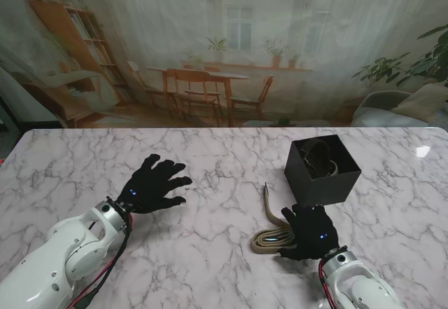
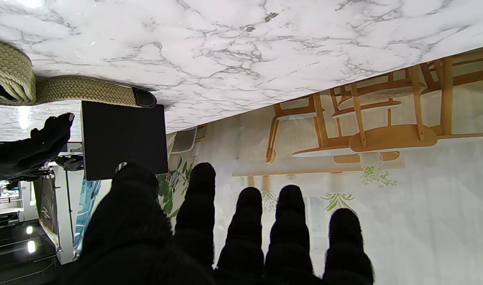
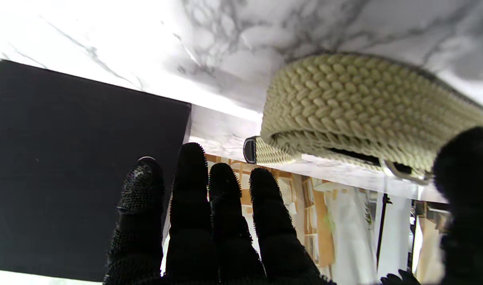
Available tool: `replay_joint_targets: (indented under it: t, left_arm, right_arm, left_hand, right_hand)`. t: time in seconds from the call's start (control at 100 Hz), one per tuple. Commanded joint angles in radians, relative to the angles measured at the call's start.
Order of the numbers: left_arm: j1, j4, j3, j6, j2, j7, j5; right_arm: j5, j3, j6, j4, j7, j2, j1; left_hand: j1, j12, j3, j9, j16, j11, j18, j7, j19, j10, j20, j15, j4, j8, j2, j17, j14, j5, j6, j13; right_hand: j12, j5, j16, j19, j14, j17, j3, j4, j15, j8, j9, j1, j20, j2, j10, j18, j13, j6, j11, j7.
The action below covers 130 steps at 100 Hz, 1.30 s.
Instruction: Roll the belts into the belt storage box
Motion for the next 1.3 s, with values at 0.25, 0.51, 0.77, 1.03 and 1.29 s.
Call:
replay_joint_targets:
  t: [0.25, 0.51, 0.77, 1.03, 1.29]
  left_arm:
    - [0.0, 0.003, 0.001, 0.002, -0.002, -0.011, -0.004]
    - [0.0, 0.002, 0.0, 0.002, -0.003, -0.013, -0.007]
    - [0.002, 0.001, -0.003, 0.002, -0.003, -0.013, -0.008]
    - [0.001, 0.001, -0.002, 0.002, -0.003, -0.017, -0.01]
    - [-0.014, 0.01, 0.015, -0.003, -0.003, -0.048, -0.031]
  right_arm:
    - [0.055, -0.053, 0.089, 0.006, 0.09, -0.012, 0.024]
    - [0.132, -0.096, 0.08, 0.028, 0.124, -0.018, 0.066]
    - [0.152, -0.121, 0.061, 0.049, 0.096, -0.021, 0.091]
    - [0.17, -0.1, 0.042, 0.043, 0.072, -0.026, 0.076]
    - [0.149, -0.067, -0.031, 0.041, 0.074, -0.018, 0.064]
  left_hand:
    - [-0.008, 0.011, -0.028, -0.027, 0.012, -0.005, 0.03, -0.003, -0.044, 0.003, 0.013, -0.02, 0.001, 0.001, 0.056, -0.016, 0.003, -0.026, 0.004, 0.007]
    - [-0.008, 0.011, -0.028, -0.024, 0.012, -0.005, 0.03, -0.003, -0.044, 0.003, 0.013, -0.02, 0.002, 0.001, 0.056, -0.015, 0.003, -0.025, 0.005, 0.007]
    - [-0.007, 0.011, -0.027, -0.025, 0.012, -0.005, 0.031, -0.003, -0.044, 0.002, 0.014, -0.02, 0.002, 0.001, 0.055, -0.015, 0.004, -0.025, 0.005, 0.009]
    - [-0.007, 0.011, -0.028, -0.024, 0.012, -0.004, 0.03, -0.002, -0.043, 0.003, 0.014, -0.019, 0.001, 0.001, 0.056, -0.014, 0.004, -0.024, 0.004, 0.009]
    - [-0.013, 0.01, -0.03, -0.029, 0.013, -0.006, 0.024, -0.003, -0.022, 0.004, 0.023, -0.017, 0.001, 0.001, 0.055, 0.017, 0.004, -0.026, 0.008, 0.014]
  right_hand:
    - [-0.066, 0.094, -0.059, -0.06, 0.029, -0.028, 0.028, -0.009, -0.116, 0.07, -0.03, -0.049, -0.015, 0.009, 0.036, 0.016, -0.026, 0.041, -0.068, -0.04]
    - [-0.062, -0.007, -0.059, -0.004, 0.003, 0.149, -0.05, 0.022, -0.096, 0.241, -0.033, 0.146, -0.038, 0.02, 0.012, 0.018, 0.123, -0.101, -0.015, 0.047]
    - [-0.045, 0.005, -0.016, 0.052, -0.041, 0.173, 0.181, 0.039, -0.031, 0.271, 0.046, 0.353, -0.027, 0.055, -0.035, 0.013, 0.179, -0.319, 0.022, 0.28]
    - [-0.035, 0.084, -0.009, 0.06, -0.055, 0.177, 0.256, -0.108, -0.028, 0.218, 0.258, 0.442, -0.018, 0.006, -0.161, 0.029, 0.25, -0.53, 0.016, 0.631]
    - [0.001, 0.146, -0.042, -0.03, -0.062, 0.103, 0.302, -0.123, -0.119, 0.243, 0.339, 0.566, -0.042, 0.077, -0.186, 0.081, 0.238, -0.616, -0.047, 0.604]
